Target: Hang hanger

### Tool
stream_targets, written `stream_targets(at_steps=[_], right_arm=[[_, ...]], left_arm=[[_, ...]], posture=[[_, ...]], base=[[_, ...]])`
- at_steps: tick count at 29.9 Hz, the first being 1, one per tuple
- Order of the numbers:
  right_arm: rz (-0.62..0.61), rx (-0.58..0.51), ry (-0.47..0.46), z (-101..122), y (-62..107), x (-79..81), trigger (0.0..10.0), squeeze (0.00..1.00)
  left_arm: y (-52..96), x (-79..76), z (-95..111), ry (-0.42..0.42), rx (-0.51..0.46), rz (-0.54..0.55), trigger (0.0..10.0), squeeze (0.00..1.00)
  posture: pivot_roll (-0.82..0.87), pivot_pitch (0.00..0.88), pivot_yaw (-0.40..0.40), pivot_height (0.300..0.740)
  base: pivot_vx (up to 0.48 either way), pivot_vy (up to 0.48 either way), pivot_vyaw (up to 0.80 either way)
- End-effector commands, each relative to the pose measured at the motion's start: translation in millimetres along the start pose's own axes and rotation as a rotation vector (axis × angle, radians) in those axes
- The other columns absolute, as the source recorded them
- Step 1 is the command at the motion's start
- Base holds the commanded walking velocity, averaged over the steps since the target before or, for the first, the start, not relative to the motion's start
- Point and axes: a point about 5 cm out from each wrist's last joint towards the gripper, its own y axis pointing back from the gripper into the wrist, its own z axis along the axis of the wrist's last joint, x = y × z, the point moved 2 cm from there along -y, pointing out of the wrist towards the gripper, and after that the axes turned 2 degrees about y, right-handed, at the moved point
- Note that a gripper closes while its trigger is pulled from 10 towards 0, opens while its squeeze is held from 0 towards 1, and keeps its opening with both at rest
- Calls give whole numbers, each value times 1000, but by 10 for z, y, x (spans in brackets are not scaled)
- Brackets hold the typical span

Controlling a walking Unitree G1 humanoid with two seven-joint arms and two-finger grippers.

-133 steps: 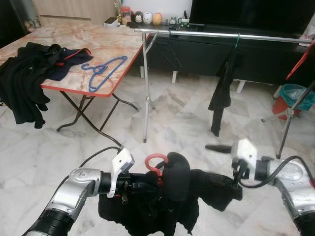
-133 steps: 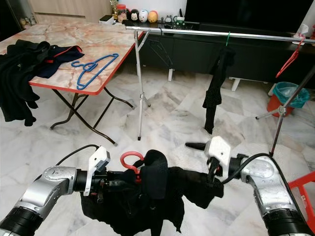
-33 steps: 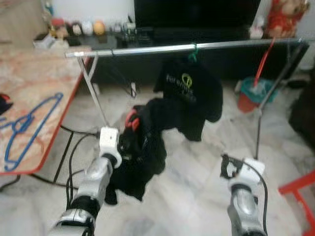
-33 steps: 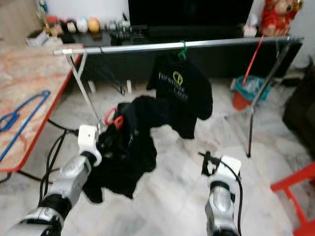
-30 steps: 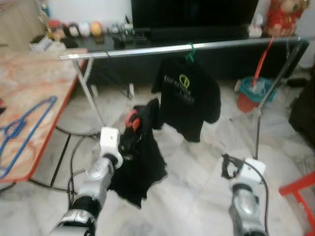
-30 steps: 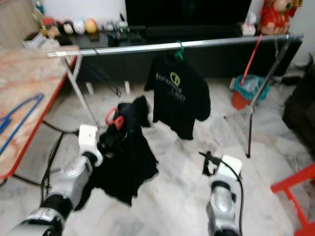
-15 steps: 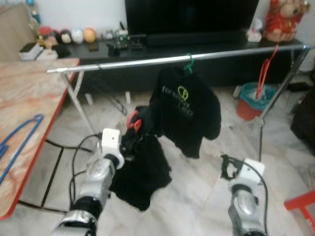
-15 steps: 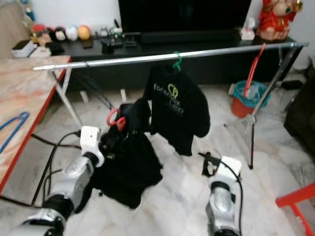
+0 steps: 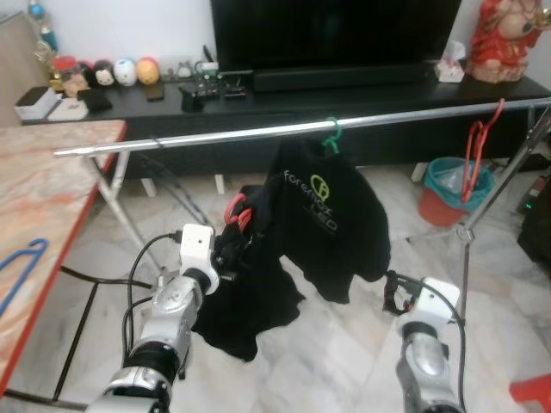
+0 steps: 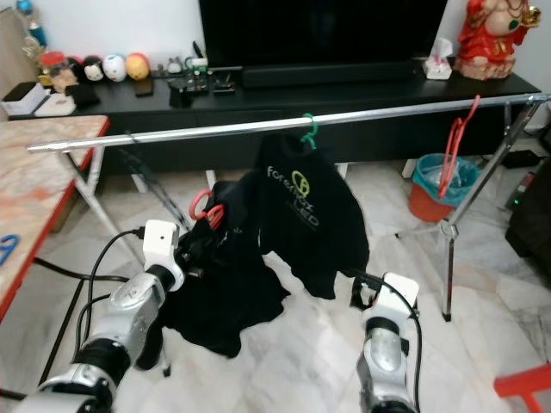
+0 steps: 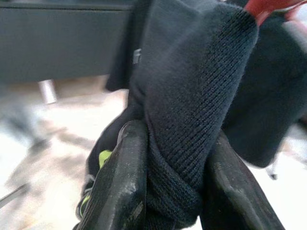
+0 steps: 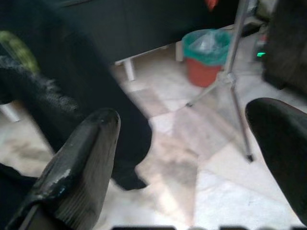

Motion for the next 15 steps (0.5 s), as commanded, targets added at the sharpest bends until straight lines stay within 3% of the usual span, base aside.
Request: stream_targets(at_steps=[1,15], right_arm=[[16,-5,-11,17,2,81,10000,0],[26,-8,2,24,-2,99,10000,0]], left_arm=[[-21,80,165,-36,-44,8,10000,0],[-12,203,83,-83,38,97,10000,0]], posture=[[-42,0,1,740],[-42,0,1,740]], base=[[398,0,0],[396,0,0]])
